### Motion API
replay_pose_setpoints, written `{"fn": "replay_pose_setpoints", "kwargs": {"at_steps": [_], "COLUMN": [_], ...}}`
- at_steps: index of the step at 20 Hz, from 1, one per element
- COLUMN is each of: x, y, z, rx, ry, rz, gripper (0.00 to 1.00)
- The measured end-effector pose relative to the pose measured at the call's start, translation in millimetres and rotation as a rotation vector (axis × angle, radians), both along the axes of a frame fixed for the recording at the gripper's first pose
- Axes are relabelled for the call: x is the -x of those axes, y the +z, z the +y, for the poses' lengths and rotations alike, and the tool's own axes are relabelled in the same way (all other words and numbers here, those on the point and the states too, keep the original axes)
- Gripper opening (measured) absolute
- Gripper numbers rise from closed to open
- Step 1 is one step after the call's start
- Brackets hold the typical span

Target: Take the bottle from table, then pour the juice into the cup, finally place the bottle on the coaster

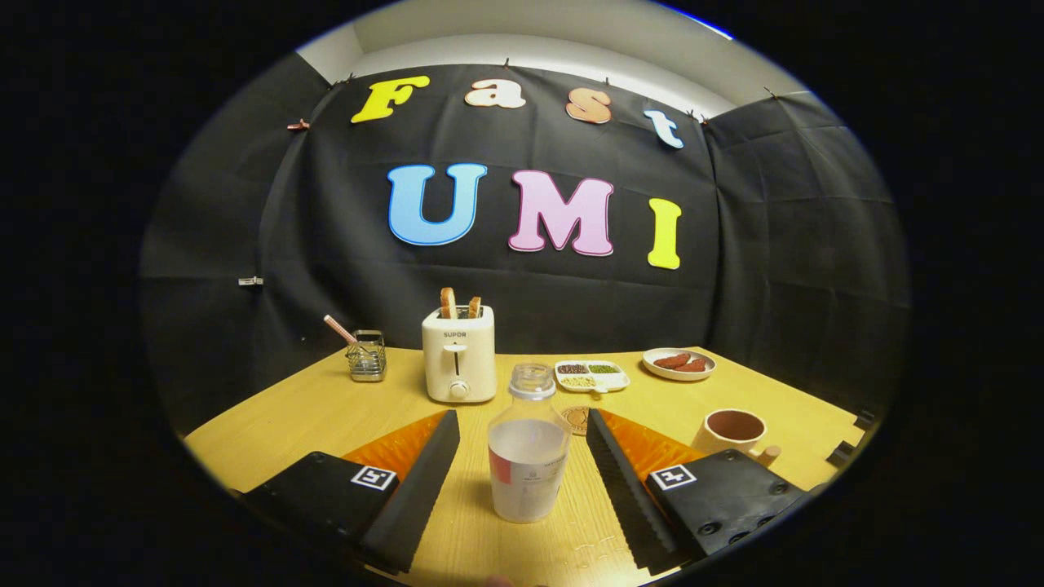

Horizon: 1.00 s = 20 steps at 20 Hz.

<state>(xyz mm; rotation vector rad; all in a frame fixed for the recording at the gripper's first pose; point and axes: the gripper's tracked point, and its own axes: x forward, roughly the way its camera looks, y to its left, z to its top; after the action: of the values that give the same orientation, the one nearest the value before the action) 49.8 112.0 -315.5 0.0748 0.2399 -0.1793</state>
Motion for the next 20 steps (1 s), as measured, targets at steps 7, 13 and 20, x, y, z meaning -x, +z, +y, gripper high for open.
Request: {"fn": "replay_pose_setpoints", "kwargs": {"at_steps": [7, 13, 20], "x": [-16, -21, -16], "y": [-36, -53, -32], "z": [-6, -6, -14], "rx": [-0.034, -0.028, -0.057], "ry": [-0.037, -0.007, -0.047], "rz": [0.006, 0.033, 0.017], "gripper": [0.97, 0.86, 0.76]}}
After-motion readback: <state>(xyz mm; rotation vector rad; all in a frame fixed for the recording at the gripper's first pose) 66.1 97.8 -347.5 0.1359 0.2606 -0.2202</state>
